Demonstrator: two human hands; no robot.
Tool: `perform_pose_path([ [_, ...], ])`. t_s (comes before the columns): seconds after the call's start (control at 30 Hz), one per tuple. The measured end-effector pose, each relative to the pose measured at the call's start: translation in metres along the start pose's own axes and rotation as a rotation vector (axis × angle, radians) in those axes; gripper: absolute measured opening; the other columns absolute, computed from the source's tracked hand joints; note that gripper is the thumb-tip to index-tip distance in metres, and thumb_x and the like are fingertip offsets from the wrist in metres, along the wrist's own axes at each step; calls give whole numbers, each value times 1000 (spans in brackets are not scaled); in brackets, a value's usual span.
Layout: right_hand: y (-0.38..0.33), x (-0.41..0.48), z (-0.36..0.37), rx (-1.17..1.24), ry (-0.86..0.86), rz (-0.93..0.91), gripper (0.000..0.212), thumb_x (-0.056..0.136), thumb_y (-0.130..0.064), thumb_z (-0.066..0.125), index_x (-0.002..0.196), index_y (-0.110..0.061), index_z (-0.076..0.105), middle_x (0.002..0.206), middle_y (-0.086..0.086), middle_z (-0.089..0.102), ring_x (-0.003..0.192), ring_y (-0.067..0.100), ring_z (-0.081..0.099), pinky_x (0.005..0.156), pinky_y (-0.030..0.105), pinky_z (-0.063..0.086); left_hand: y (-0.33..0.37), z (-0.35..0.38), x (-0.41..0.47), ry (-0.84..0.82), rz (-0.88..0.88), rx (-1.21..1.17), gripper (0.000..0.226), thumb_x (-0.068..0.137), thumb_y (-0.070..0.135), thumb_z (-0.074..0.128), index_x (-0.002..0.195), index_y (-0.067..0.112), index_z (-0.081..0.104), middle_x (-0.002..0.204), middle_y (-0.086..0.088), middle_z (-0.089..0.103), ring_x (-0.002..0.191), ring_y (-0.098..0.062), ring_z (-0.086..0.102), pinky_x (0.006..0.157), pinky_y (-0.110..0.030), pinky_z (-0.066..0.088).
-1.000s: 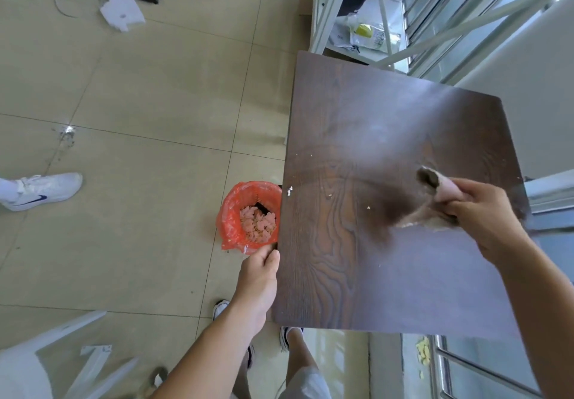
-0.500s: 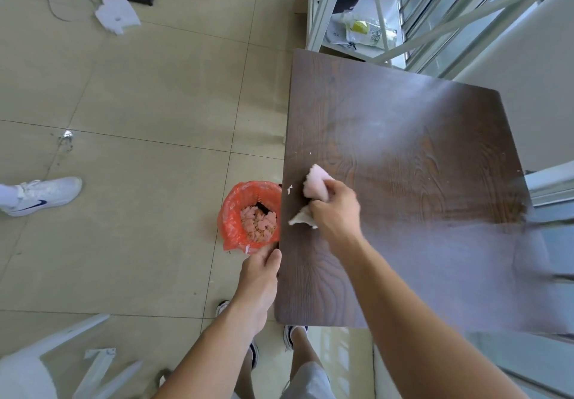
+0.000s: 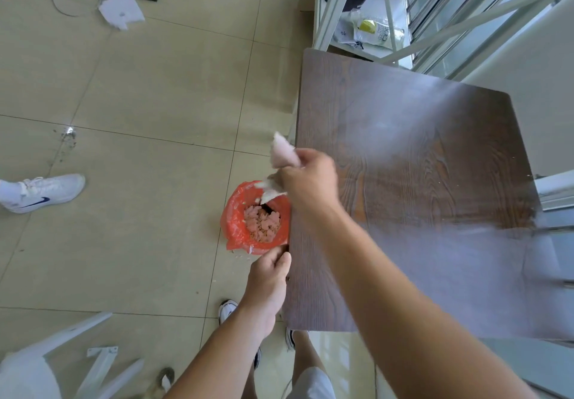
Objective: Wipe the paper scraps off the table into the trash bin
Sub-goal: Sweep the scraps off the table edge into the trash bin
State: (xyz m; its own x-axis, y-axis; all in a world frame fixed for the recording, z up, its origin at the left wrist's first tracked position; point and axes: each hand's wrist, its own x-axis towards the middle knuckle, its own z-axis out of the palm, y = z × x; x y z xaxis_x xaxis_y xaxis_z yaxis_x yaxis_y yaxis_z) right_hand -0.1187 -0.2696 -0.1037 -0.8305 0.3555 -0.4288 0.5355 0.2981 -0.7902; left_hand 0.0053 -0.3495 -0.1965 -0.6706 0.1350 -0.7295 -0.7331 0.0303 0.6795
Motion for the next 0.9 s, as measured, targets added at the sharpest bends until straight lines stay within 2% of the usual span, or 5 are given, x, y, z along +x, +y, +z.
perform_pose_path([
  [0.17,-6,42,-105,14,100,-69,34,78,10,60,101,-11,72,65,1,71,52,6,70,50,20,52,9,-1,-5,-17,-22,-26,32,102,22,43,114,29,72,109,11,76,104,-11,68,86,-26,52],
  [0.27,18,82,-126,-95,126,32,15,85,-1,66,90,-12,74,82,18,78,73,32,80,67,42,66,11,0,-7,-14,-37,-30,33,103,21,42,117,29,71,111,13,76,107,-9,68,89,-25,51],
  [0.5,28,80,-53,-228,-49,-113,37,82,9,52,94,-15,78,77,-7,77,56,6,75,46,23,58,11,2,-8,13,-29,-38,33,104,23,42,117,33,71,110,19,75,107,-4,67,81,-19,46],
  [0.8,29,47,52,-695,-250,-324,36,83,8,55,110,-5,74,120,17,63,108,37,65,87,43,60,12,4,-10,83,-29,20,29,101,24,47,102,40,71,94,28,75,102,-6,67,80,-21,47],
  [0.9,17,33,43,-778,-268,-458,35,88,2,56,118,-8,70,123,13,55,99,38,65,71,39,52,13,1,-11,84,-18,21,32,102,17,47,91,39,68,76,40,69,82,11,67,75,-16,49],
])
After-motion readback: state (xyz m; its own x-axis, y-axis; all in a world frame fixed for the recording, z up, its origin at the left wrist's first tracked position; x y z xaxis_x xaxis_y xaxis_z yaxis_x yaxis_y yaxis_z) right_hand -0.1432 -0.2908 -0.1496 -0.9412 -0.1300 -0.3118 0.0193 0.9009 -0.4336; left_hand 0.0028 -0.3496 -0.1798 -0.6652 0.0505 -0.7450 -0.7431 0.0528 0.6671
